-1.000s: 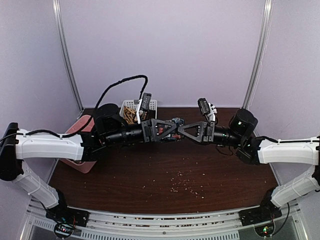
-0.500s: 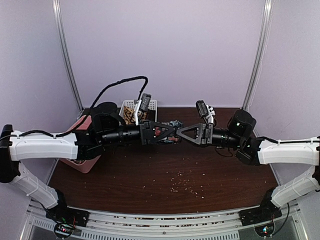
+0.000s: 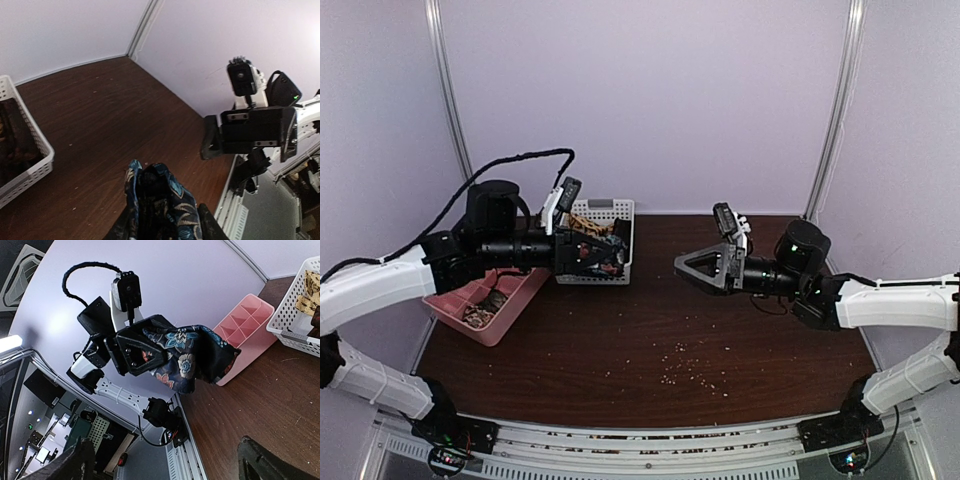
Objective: Roll the ties
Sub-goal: Place the tie in the storage box.
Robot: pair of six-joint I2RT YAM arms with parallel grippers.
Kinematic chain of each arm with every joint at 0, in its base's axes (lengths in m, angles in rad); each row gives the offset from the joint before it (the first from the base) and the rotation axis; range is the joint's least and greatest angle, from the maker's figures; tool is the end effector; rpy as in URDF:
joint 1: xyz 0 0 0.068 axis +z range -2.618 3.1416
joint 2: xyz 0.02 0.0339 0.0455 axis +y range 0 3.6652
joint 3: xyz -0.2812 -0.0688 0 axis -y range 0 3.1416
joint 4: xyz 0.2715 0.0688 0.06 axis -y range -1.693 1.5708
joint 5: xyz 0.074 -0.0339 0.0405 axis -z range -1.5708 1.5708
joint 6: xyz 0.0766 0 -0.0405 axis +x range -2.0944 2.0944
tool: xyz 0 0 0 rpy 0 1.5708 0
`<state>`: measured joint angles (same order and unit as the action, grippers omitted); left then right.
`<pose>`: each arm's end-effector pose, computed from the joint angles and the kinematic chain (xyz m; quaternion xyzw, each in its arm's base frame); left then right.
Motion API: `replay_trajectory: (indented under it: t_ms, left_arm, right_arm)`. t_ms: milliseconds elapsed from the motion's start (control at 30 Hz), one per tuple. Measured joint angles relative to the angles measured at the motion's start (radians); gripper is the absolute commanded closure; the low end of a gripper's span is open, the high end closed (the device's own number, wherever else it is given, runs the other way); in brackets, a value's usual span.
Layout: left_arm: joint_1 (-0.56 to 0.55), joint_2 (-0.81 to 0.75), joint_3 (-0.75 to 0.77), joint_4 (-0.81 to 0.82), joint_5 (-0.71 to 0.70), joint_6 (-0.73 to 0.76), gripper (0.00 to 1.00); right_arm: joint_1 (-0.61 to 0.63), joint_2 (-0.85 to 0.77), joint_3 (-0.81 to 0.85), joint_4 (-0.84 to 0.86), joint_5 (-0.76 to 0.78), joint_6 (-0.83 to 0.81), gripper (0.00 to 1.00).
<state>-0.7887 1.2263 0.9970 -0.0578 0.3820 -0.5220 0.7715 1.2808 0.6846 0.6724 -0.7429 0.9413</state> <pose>0.2209 -0.2629 0.3338 0.2172 0.7643 -0.4788 0.3733 0.1990 0.2658 0.2901 -0.2116 0.6536 0.6780 0.2614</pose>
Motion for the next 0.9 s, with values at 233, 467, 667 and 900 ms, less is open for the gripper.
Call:
replay_trajectory:
  t_ms: [233, 467, 667, 900]
  left_arm:
    - [0.253, 0.034, 0.253, -0.558, 0.029, 0.273, 1.0]
    - [0.455, 0.085, 0.362, -0.97, -0.043, 0.558, 1.0]
    - [0.55, 0.247, 0.407, -1.074, -0.081, 0.665, 1.0]
    - [0.585, 0.337, 0.405, -1.077, -0.124, 0.734, 1.0]
  right_arm:
    - [-0.006, 0.0, -0.004, -0.031, -0.013, -0.031, 0.0]
    - [-0.006, 0.03, -0.019, 0.037, -0.04, -0.011, 0.01]
    - [-0.006, 0.085, -0.062, 0.186, -0.061, 0.083, 0.0]
    - [-0.006, 0.118, -0.073, 0.335, -0.08, 0.18, 0.0]
